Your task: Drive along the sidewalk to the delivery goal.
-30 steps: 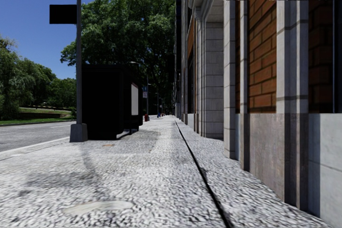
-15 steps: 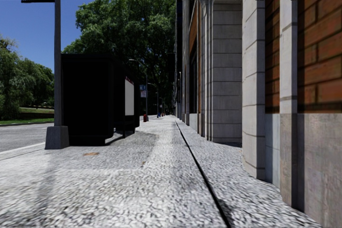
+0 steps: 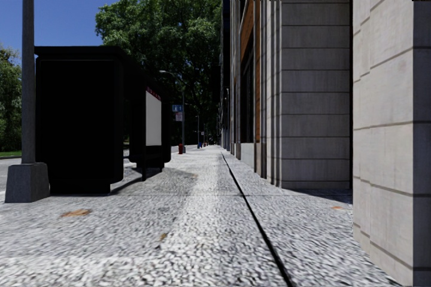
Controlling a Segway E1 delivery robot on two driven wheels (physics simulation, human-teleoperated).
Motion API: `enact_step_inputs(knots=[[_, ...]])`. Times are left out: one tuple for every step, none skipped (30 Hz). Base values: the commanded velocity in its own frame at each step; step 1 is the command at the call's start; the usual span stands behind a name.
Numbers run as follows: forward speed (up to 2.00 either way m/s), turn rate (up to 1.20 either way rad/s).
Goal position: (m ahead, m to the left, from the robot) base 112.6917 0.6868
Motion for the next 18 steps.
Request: enact_step_inputs(knots=[[2.0, 0.0], [2.0, 0.0], [2.0, 0.0], [2.0, 0.0], [2.0, 0.0], [2.0, 0.0], [2.0, 0.0], [2.0, 0.0], [2.0, 0.0], [2.0, 0.0], [2.0, 0.0], [2.0, 0.0], [2.0, 0.0], [2.0, 0.0], [2.0, 0.0], [2.0, 0.0], [2.0, 0.0], [2.0, 0.0]])
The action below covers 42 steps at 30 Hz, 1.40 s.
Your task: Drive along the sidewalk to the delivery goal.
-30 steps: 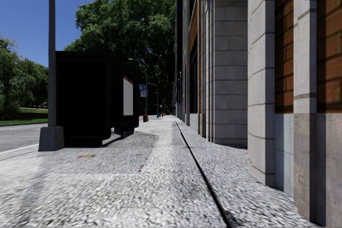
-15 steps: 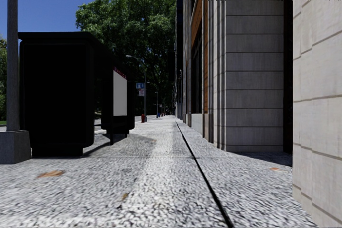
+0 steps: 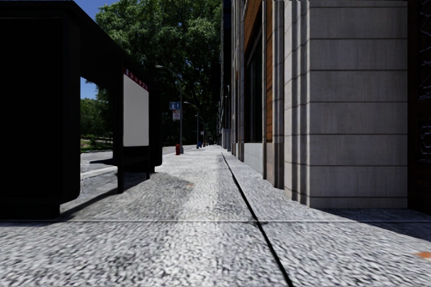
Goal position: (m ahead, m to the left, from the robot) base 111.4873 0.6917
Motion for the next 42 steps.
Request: enact_step_inputs(knots=[[2.0, 0.0], [2.0, 0.0], [2.0, 0.0], [2.0, 0.0], [2.0, 0.0], [2.0, 0.0], [2.0, 0.0], [2.0, 0.0], [2.0, 0.0], [2.0, 0.0], [2.0, 0.0], [2.0, 0.0], [2.0, 0.0], [2.0, 0.0], [2.0, 0.0], [2.0, 0.0], [2.0, 0.0], [2.0, 0.0], [2.0, 0.0], [2.0, 0.0], [2.0, 0.0], [2.0, 0.0], [2.0, 0.0], [2.0, 0.0], [2.0, 0.0], [2.0, 0.0], [2.0, 0.0], [2.0, 0.0], [2.0, 0.0], [2.0, 0.0], [2.0, 0.0], [2.0, 0.0], [2.0, 0.0], [2.0, 0.0], [2.0, 0.0], [2.0, 0.0], [2.0, 0.0], [2.0, 0.0], [2.0, 0.0], [2.0, 0.0], [2.0, 0.0], [2.0, 0.0]])
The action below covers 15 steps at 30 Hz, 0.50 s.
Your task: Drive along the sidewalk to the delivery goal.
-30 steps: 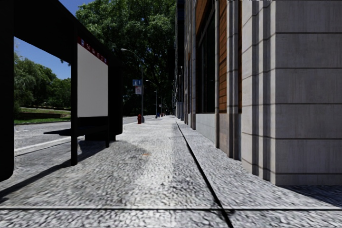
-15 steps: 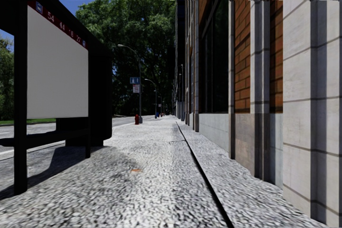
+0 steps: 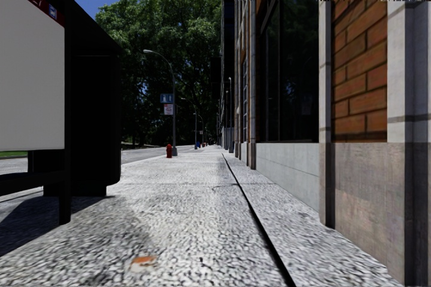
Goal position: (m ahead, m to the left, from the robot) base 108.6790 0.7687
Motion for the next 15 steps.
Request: enact_step_inputs(knots=[[2.0, 0.0], [2.0, 0.0], [2.0, 0.0], [2.0, 0.0], [2.0, 0.0], [2.0, 0.0], [2.0, 0.0], [2.0, 0.0], [2.0, 0.0], [2.0, 0.0], [2.0, 0.0], [2.0, 0.0], [2.0, 0.0], [2.0, 0.0], [2.0, 0.0]])
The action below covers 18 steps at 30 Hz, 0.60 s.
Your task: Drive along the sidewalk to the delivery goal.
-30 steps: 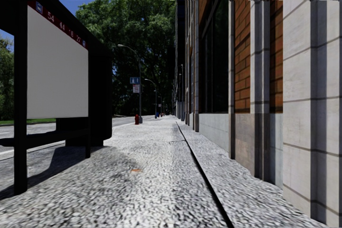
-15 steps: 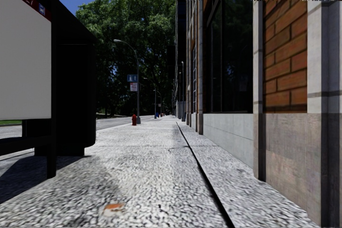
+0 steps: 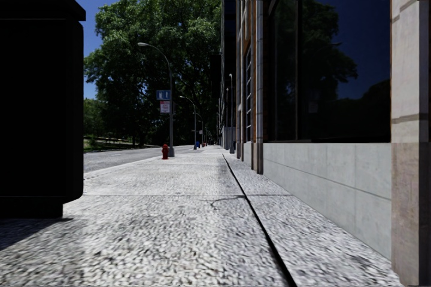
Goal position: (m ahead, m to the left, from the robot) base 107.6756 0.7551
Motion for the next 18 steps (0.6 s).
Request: enact_step_inputs(knots=[[2.0, 0.0], [2.0, 0.0], [2.0, 0.0], [2.0, 0.0], [2.0, 0.0], [2.0, 0.0], [2.0, 0.0], [2.0, 0.0], [2.0, 0.0], [2.0, 0.0], [2.0, 0.0], [2.0, 0.0], [2.0, 0.0], [2.0, 0.0], [2.0, 0.0], [2.0, 0.0], [2.0, 0.0], [2.0, 0.0]])
